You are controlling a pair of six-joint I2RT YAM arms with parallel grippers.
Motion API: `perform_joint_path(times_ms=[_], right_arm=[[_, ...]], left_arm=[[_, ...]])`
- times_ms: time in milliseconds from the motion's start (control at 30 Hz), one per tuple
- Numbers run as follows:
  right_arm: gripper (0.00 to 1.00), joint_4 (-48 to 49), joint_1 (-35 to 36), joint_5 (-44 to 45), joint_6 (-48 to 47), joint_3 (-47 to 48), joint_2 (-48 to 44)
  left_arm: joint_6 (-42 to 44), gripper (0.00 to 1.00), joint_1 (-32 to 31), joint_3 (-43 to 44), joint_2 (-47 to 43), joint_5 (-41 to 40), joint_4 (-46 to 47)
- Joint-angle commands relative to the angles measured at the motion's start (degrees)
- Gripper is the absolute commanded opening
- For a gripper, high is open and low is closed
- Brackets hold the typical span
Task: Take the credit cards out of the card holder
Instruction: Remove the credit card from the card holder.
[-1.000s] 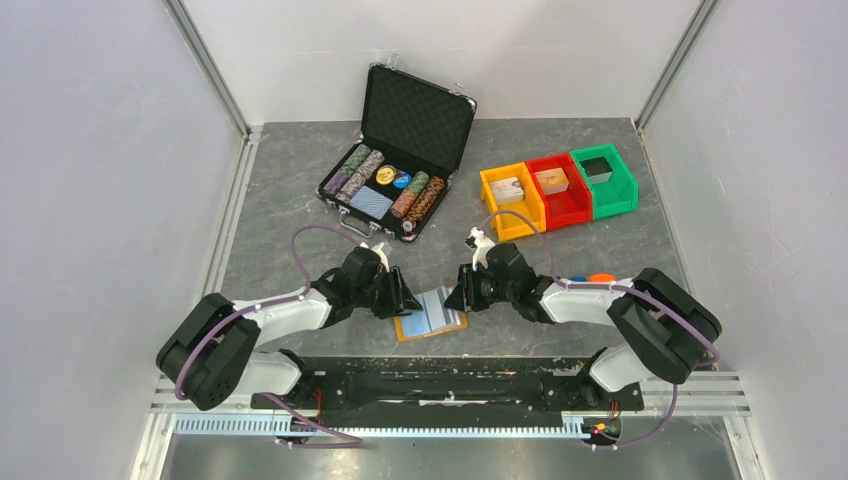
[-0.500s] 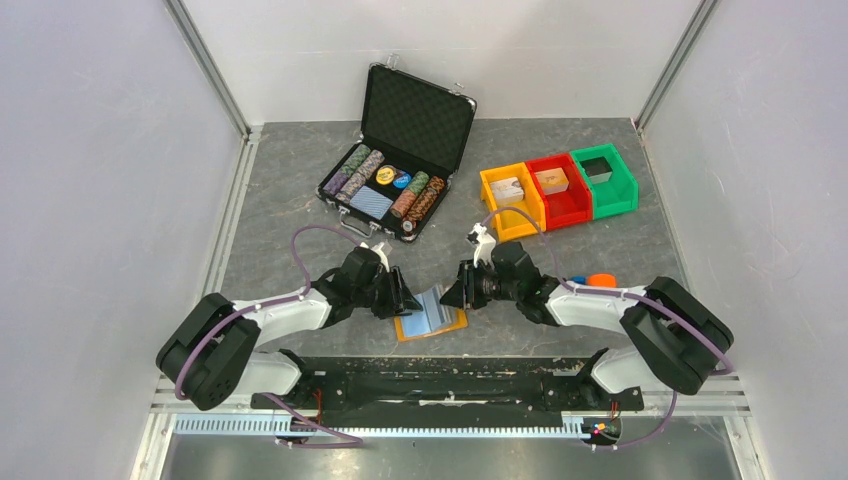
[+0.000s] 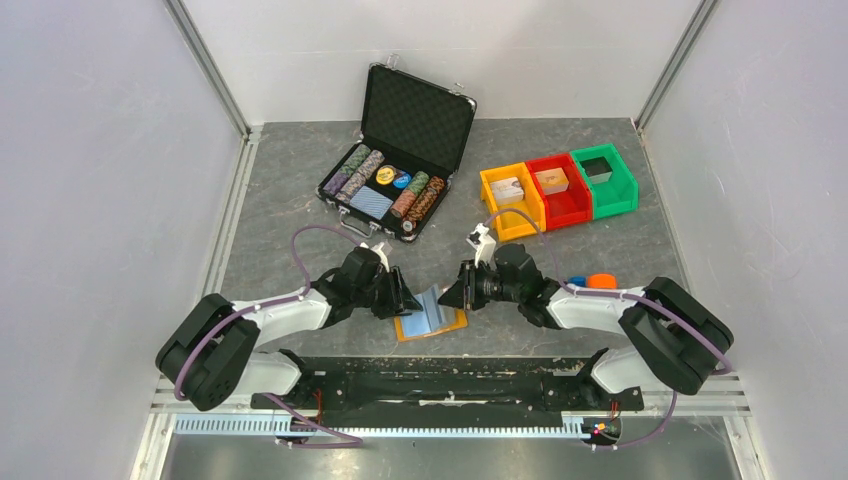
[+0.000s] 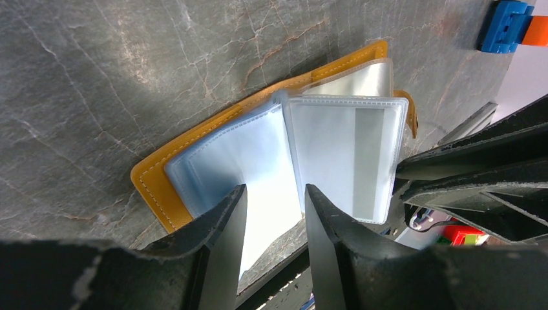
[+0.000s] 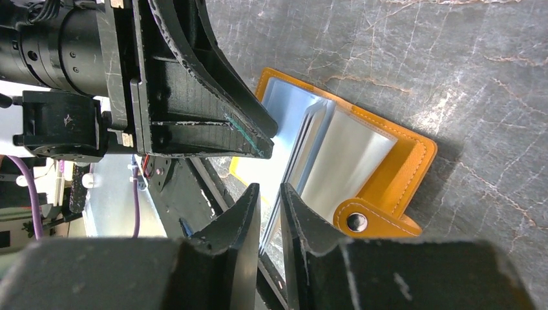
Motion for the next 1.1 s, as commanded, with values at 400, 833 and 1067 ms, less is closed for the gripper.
perform_joint_path(times_ms=[400,833,1067], right_arm=[[0.41,-11.1,0.4,8.9,-5.9,2.7,-1.5],[0.37,-15.8,2.0,12.2,-6.5,5.8,-3.6],[0.37,-12.0,2.0,9.1,-4.9,5.8,0.0]], left_arm=[[-0.4,0.46,0.2,-0.4,-1.2,-0.5,-3.0],[0.3,0.48,0.1,-0.1,-3.5,-1.8,-3.9],[0.2,0.48,0.1,-0.3,-2.9,-1.7,-5.1]])
